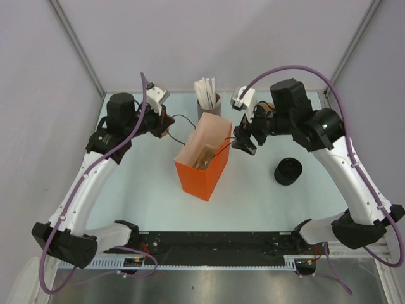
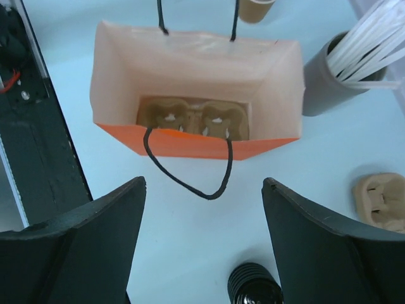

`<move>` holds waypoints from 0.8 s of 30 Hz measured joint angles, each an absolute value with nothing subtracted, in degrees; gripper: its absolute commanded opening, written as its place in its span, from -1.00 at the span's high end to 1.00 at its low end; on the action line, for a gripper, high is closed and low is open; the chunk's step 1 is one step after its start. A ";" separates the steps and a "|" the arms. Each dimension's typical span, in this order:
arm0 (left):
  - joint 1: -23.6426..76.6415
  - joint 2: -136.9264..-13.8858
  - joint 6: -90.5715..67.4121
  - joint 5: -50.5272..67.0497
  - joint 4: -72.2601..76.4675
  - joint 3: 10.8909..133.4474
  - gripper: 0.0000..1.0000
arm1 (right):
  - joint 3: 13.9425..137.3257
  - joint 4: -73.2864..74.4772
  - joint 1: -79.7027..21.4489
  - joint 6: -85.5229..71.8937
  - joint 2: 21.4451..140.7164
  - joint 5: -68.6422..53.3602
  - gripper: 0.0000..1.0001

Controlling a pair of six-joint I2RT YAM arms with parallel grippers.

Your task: Pack the takeout coffee

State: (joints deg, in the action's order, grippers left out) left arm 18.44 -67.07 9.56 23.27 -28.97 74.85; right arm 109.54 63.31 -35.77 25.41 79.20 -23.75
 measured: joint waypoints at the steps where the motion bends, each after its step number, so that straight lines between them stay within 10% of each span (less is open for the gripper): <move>1: 18.48 -67.22 9.56 23.31 -29.28 75.09 0.98 | 106.54 62.61 -35.75 26.39 78.46 -24.03 -0.52; 6: 18.63 -68.05 9.58 23.70 -30.46 76.01 0.98 | 98.00 59.77 -35.24 29.19 77.56 -24.03 -0.30; 15: 18.79 -69.89 10.00 24.05 -32.10 78.74 1.00 | 96.51 54.43 -34.54 30.89 76.58 -26.30 0.89; 24: 18.90 -75.11 10.74 24.18 -35.27 87.18 1.00 | 98.10 52.80 -34.72 30.02 76.18 -27.27 1.00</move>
